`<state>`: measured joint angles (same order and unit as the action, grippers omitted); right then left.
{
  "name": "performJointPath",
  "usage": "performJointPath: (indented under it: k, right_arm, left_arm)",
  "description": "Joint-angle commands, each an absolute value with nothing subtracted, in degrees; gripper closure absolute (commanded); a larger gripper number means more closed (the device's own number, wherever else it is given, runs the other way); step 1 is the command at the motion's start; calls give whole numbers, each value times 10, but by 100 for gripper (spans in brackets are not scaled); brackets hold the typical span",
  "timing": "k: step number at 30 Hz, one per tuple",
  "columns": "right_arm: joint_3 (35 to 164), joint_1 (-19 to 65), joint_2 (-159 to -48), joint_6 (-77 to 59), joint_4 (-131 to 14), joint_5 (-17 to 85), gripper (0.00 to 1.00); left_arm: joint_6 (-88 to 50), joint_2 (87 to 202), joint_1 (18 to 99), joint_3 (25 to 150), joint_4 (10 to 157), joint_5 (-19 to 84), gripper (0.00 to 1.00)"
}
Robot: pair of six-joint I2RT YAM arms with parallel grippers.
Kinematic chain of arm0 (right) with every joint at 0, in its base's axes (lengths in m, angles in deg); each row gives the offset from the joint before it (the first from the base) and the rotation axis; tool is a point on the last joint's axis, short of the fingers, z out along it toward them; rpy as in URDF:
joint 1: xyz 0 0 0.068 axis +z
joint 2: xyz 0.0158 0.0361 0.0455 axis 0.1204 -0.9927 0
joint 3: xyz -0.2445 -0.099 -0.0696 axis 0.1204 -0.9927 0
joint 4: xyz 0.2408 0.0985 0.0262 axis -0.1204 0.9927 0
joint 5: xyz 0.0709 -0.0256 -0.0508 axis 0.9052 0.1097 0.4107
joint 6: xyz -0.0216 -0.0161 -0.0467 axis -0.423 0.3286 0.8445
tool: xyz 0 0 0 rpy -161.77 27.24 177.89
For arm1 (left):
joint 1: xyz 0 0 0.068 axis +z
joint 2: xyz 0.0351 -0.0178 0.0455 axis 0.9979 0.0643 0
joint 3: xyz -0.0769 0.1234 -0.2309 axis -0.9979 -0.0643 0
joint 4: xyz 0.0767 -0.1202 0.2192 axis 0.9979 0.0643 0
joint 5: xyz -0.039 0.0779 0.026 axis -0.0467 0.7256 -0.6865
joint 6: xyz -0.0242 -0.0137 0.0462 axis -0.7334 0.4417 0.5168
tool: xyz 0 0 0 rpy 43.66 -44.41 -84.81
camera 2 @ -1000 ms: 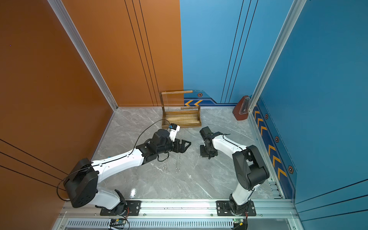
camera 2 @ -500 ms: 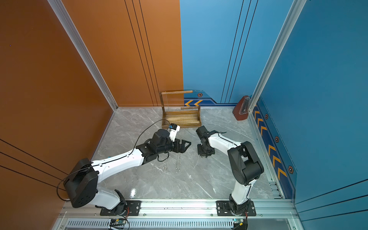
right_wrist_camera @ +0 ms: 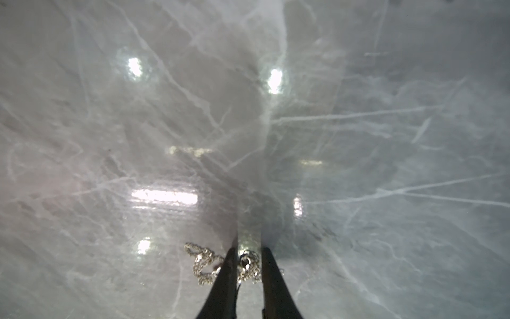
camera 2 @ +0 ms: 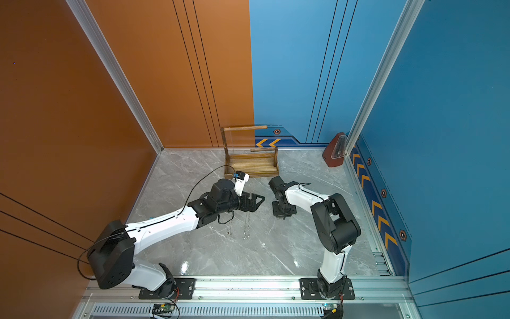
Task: Take the necklace off the jewelry display stand
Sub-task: Place the necklace at the center of the board.
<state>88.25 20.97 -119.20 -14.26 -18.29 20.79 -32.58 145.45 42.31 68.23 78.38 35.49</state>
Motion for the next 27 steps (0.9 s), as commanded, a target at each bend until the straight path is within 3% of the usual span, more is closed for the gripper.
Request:
performJointPath:
  k: [1, 19, 27]
  right_arm:
    - [869, 214, -1180, -150, -162, 188, 81]
    - [853, 206, -1178, -153, -158, 194, 94]
    - [864, 198, -1107, -161, -166, 232, 100]
  left_arm:
    - [-315, 1438, 419, 687, 782, 354, 4]
    - [-317, 1425, 419, 680, 782, 364, 4]
    - [-314, 1419, 419, 679, 782, 367, 4]
